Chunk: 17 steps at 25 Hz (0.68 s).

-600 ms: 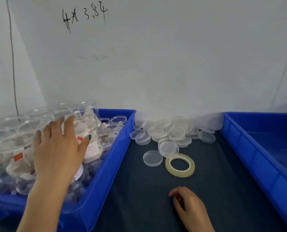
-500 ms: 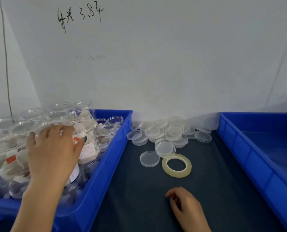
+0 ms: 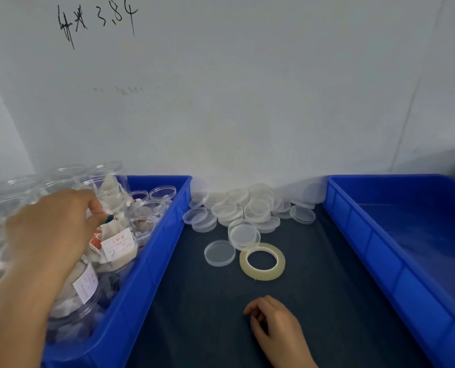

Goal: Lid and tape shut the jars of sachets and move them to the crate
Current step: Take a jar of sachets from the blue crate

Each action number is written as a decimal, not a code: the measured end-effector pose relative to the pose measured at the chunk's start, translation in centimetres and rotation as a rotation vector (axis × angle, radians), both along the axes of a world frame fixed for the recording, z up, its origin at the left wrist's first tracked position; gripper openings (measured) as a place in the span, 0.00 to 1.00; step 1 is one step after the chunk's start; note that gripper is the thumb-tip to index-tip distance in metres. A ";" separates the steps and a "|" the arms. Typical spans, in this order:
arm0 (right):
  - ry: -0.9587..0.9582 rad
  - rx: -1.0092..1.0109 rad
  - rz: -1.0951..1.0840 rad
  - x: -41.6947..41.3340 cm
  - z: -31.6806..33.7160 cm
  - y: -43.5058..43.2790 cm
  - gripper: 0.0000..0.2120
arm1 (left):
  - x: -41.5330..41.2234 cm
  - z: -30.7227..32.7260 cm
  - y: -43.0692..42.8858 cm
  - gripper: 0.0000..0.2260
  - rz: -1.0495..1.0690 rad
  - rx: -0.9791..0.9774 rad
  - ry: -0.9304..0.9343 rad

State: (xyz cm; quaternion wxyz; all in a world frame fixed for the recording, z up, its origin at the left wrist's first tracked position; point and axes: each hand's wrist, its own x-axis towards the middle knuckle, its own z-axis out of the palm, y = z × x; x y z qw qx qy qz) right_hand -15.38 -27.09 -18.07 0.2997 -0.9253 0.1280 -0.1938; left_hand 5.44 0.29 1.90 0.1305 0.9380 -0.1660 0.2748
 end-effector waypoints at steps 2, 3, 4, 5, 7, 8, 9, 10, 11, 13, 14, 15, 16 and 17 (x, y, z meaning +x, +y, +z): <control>-0.015 0.000 0.001 0.0 0.0 0.0 0.10 | -0.6 0.0 -0.8 0.16 -0.037 -0.062 -0.068; -0.022 -0.002 0.004 0.0 -0.1 0.0 0.10 | -1.1 0.2 -1.2 0.16 -0.075 -0.108 -0.103; -0.028 -0.008 0.005 0.0 -0.1 -0.1 0.10 | -1.6 0.3 -1.7 0.15 -0.136 -0.168 -0.140; -0.025 -0.011 0.007 0.1 -0.2 -0.1 0.10 | -2.3 0.5 -2.2 0.13 -0.197 -0.231 -0.173; -0.025 -0.011 0.004 0.2 -0.3 -0.2 0.10 | -4.5 1.0 -3.2 0.08 -0.300 -0.311 -0.269; -0.022 -0.013 0.002 0.2 -0.4 -0.2 0.10 | -5.9 1.2 -3.9 0.06 -0.342 -0.310 -0.312; -0.014 -0.010 0.002 0.3 -0.4 -0.2 0.10 | -7.4 1.2 -4.8 0.05 -0.388 -0.295 -0.329; -0.010 -0.002 0.000 0.3 -0.5 -0.2 0.10 | -8.7 0.8 -5.7 0.05 -0.448 -0.283 -0.309; -0.008 0.021 -0.004 0.3 -0.5 -0.2 0.11 | -9.7 0.1 -6.8 0.05 -0.505 -0.271 -0.251; -0.019 0.134 -0.031 0.2 -0.5 -0.2 0.13 | -11.1 -2.6 -9.0 0.07 -0.586 -0.218 -0.069; -0.041 0.211 -0.053 0.1 -0.4 -0.3 0.15 | -11.5 -4.4 -10.2 0.07 -0.608 -0.189 0.029; -0.078 0.276 -0.078 0.0 -0.3 -0.3 0.18 | -11.8 -6.1 -11.1 0.07 -0.623 -0.175 0.114; -0.119 0.312 -0.106 -0.1 -0.3 -0.4 0.22 | -12.0 -7.8 -11.9 0.07 -0.641 -0.179 0.170; -0.146 0.315 -0.132 -0.1 -0.4 -0.5 0.25 | -12.2 -9.2 -12.4 0.07 -0.663 -0.193 0.197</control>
